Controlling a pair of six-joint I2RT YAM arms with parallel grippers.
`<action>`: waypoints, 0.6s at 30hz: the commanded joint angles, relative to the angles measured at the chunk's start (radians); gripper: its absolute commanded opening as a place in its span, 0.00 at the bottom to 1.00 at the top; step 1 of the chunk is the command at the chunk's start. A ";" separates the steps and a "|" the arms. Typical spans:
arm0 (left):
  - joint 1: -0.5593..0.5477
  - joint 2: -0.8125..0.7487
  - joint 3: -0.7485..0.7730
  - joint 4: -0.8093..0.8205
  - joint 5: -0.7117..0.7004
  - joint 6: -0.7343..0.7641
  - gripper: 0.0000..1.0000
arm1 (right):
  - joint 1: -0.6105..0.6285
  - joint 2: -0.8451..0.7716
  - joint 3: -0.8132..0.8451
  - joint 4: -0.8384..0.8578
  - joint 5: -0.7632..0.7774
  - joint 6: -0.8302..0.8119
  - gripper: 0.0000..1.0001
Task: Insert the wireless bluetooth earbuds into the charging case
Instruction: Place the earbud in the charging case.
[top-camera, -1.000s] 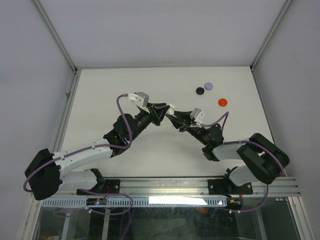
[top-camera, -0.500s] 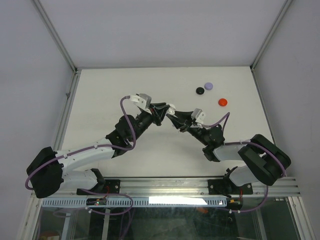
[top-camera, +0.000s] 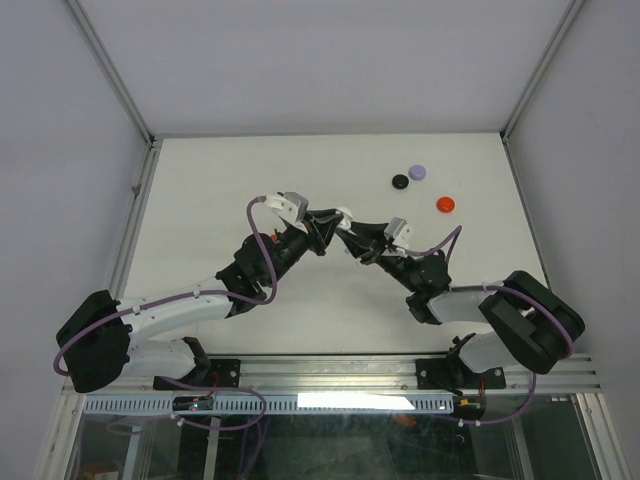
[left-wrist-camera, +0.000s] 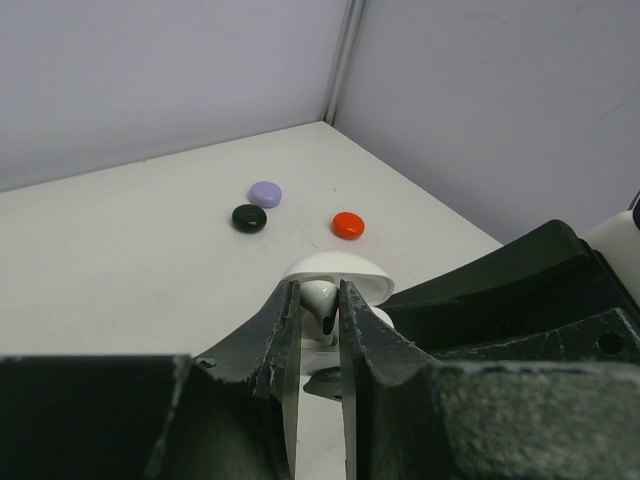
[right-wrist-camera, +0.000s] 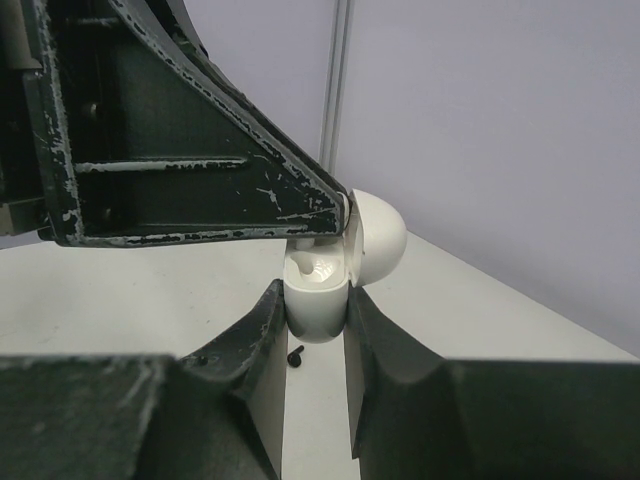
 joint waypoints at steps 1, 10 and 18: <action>-0.015 -0.006 -0.010 0.020 0.011 0.024 0.08 | 0.006 -0.029 0.004 0.130 0.025 -0.019 0.00; -0.021 -0.026 -0.016 -0.021 0.011 0.009 0.22 | 0.006 -0.036 -0.004 0.130 0.046 -0.028 0.00; -0.023 -0.035 -0.012 -0.053 0.014 0.001 0.31 | 0.006 -0.031 -0.001 0.130 0.053 -0.028 0.00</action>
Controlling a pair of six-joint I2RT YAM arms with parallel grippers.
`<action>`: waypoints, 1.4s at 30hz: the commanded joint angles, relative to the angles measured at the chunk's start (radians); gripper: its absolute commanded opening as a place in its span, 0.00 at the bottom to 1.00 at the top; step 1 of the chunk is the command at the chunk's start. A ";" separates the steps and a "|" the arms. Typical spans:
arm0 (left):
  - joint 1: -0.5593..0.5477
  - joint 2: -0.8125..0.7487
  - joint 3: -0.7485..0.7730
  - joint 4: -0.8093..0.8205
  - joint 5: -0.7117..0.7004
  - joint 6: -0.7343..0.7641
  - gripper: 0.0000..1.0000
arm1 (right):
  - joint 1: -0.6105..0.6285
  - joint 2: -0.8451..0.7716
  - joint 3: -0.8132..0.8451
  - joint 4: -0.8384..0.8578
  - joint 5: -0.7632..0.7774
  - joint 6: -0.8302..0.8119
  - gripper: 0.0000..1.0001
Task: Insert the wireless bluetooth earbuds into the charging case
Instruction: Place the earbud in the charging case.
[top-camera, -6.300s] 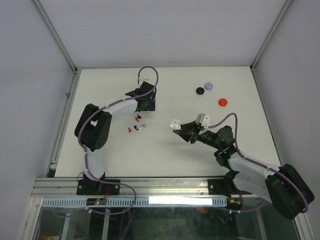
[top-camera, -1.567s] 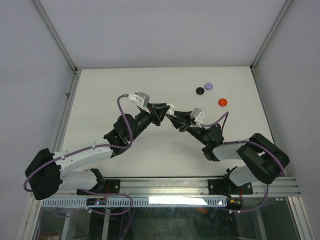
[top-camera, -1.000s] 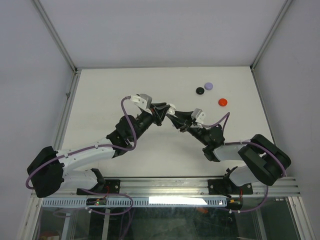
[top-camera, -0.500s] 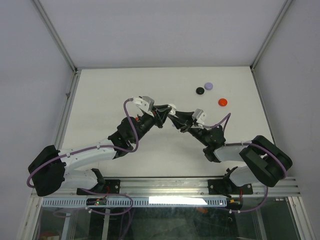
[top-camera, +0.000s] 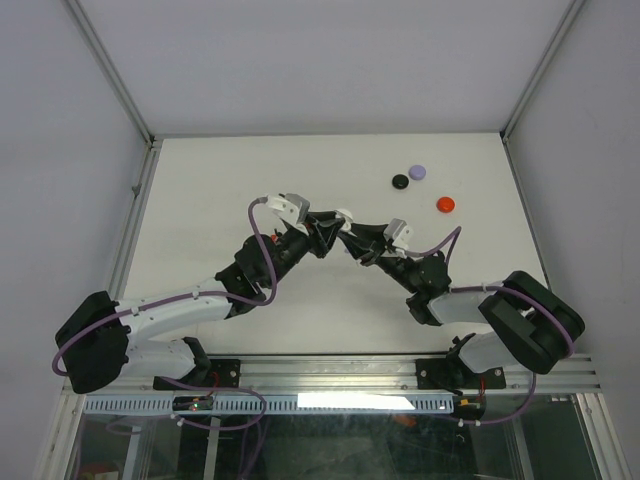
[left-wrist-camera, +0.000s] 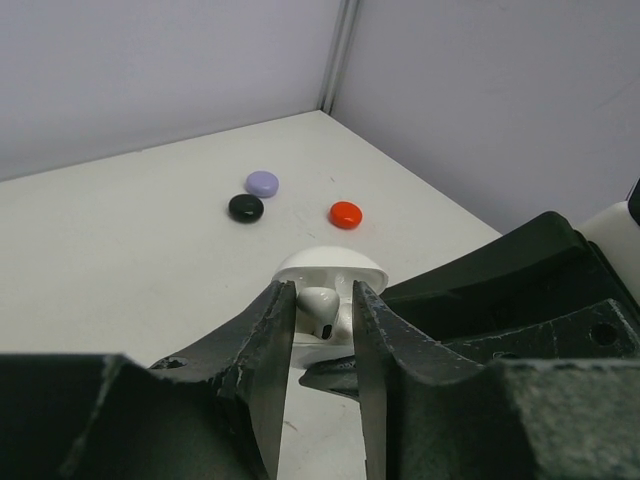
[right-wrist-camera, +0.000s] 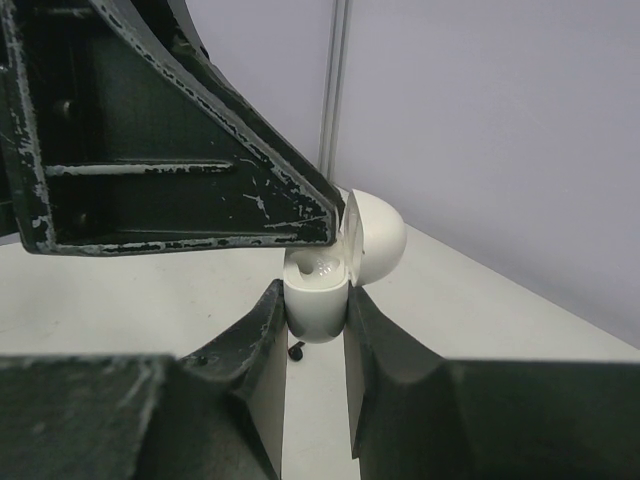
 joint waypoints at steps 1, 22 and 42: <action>-0.015 -0.031 -0.008 -0.032 0.006 -0.001 0.33 | 0.002 -0.030 0.012 0.132 0.044 -0.025 0.00; -0.003 -0.112 0.141 -0.412 0.005 -0.193 0.56 | 0.001 -0.061 -0.028 0.115 0.090 -0.030 0.00; 0.251 -0.113 0.167 -0.916 0.056 -0.414 0.62 | 0.001 -0.285 -0.140 -0.149 0.108 -0.028 0.00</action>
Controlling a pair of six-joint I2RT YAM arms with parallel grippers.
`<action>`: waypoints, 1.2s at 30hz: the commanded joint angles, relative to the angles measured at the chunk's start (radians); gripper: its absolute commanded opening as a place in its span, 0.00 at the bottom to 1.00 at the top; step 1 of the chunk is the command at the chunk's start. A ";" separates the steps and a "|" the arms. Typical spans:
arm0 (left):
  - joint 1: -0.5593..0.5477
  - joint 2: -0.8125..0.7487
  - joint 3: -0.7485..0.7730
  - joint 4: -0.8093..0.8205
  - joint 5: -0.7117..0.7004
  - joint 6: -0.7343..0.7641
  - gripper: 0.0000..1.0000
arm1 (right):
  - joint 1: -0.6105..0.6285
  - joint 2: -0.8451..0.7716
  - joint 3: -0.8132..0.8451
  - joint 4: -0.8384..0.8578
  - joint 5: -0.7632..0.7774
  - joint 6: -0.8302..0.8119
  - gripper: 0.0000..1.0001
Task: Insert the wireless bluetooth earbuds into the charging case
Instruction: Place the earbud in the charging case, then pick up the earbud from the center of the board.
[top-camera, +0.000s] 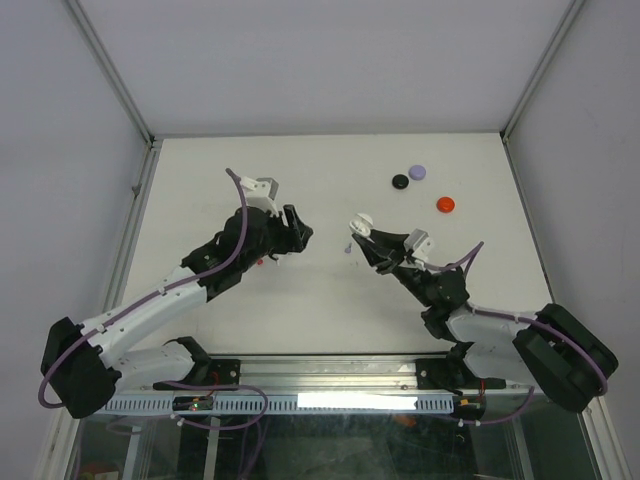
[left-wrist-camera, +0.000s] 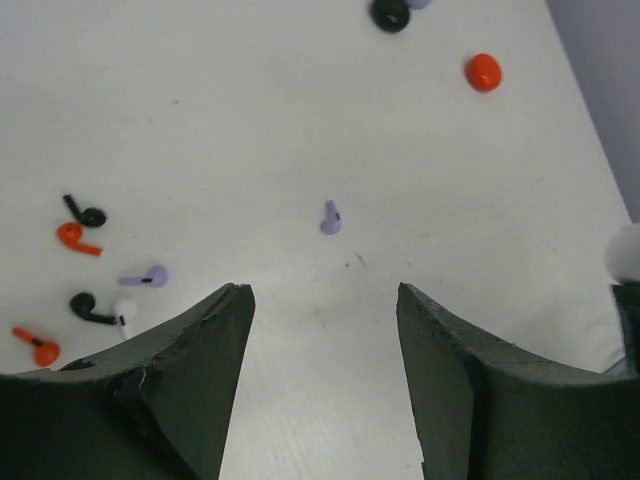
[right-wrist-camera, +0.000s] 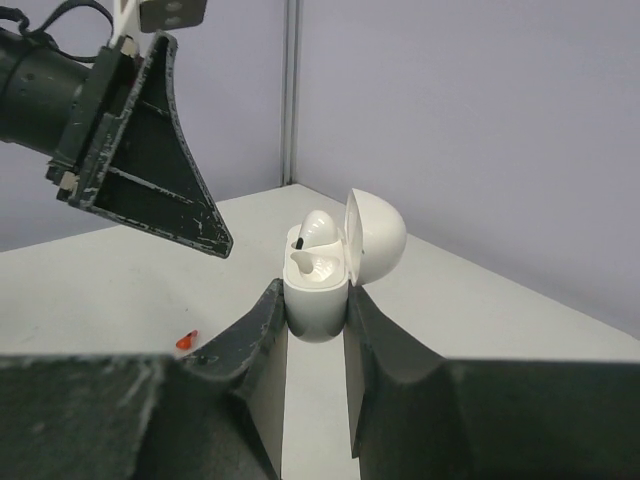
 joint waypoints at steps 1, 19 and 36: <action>0.079 0.037 0.008 -0.140 0.001 -0.071 0.61 | 0.000 -0.064 -0.027 -0.054 0.011 -0.014 0.00; 0.206 0.412 0.133 -0.277 -0.005 0.014 0.42 | 0.000 -0.091 -0.045 -0.098 0.049 -0.043 0.00; 0.206 0.583 0.232 -0.333 -0.037 0.049 0.37 | 0.001 -0.088 -0.042 -0.104 0.053 -0.038 0.00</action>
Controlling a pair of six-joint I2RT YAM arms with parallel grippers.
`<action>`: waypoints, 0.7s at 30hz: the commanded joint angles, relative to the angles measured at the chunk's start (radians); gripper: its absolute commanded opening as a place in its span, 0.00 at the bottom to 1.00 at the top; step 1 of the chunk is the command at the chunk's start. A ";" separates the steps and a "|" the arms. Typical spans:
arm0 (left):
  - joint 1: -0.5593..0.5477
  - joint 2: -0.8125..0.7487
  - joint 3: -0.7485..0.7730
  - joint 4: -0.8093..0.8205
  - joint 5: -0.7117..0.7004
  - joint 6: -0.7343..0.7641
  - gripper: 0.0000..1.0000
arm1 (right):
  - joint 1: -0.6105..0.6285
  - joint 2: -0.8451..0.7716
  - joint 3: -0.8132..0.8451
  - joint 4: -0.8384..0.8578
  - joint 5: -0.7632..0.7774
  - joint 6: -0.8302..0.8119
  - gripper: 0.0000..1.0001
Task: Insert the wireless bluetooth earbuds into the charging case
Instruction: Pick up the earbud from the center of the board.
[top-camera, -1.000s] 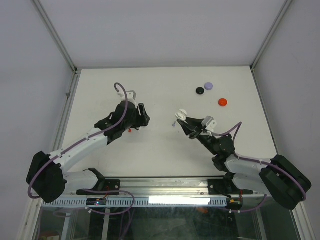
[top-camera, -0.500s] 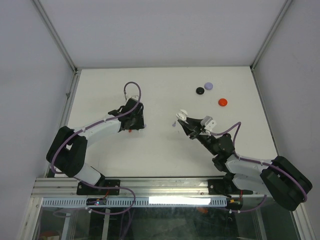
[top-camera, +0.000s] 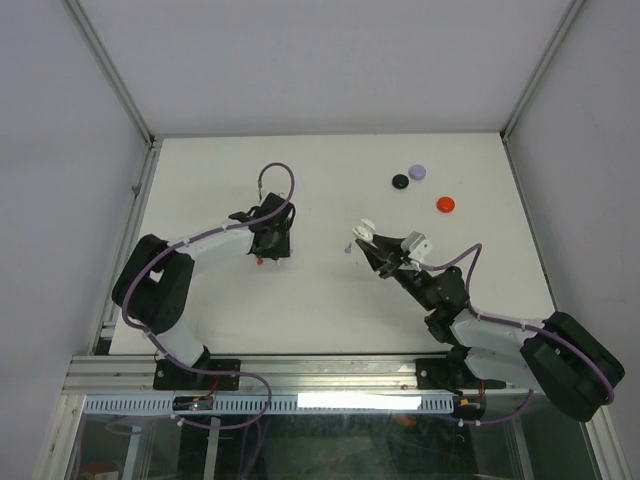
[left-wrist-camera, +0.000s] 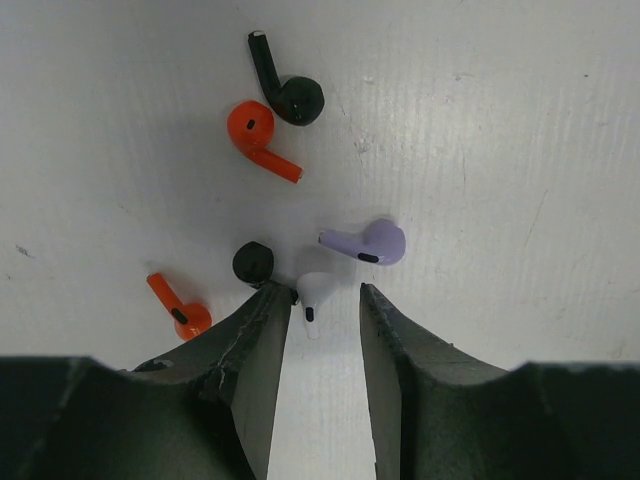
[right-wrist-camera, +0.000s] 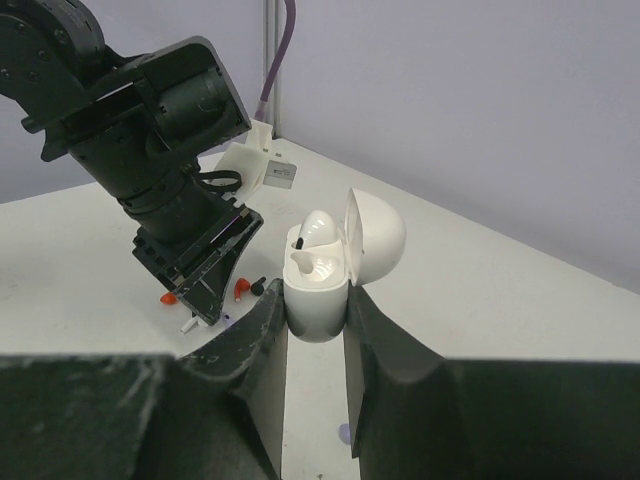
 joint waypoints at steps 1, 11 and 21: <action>0.000 0.032 0.051 0.000 -0.031 0.023 0.36 | 0.000 -0.006 0.002 0.039 0.020 -0.008 0.00; 0.000 0.075 0.064 -0.003 -0.035 0.030 0.33 | 0.000 -0.015 0.002 0.031 0.025 -0.010 0.00; -0.014 0.066 0.068 -0.047 -0.015 0.054 0.38 | 0.000 -0.018 0.003 0.027 0.025 -0.005 0.00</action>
